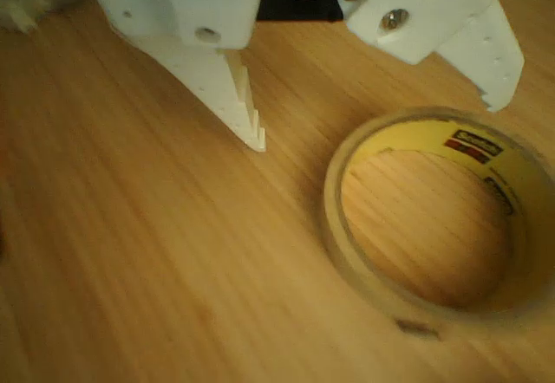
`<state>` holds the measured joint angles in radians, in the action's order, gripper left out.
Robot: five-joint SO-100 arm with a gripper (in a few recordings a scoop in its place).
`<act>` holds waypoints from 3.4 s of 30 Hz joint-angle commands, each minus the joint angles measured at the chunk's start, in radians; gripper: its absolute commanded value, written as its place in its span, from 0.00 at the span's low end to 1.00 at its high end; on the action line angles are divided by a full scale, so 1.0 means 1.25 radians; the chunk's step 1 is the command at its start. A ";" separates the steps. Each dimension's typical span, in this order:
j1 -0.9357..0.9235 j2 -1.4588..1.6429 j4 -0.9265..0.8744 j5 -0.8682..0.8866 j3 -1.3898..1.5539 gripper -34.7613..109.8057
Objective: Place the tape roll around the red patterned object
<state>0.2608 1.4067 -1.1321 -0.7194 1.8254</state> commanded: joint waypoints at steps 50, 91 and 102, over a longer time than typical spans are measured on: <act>-0.141 -0.120 -0.438 -0.254 -0.626 0.24; -0.216 -0.623 -0.438 -0.398 -1.454 0.24; -0.232 -0.776 -0.398 -0.401 -1.579 0.24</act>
<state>-0.0199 0.4218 -1.6490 -1.2072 -0.0920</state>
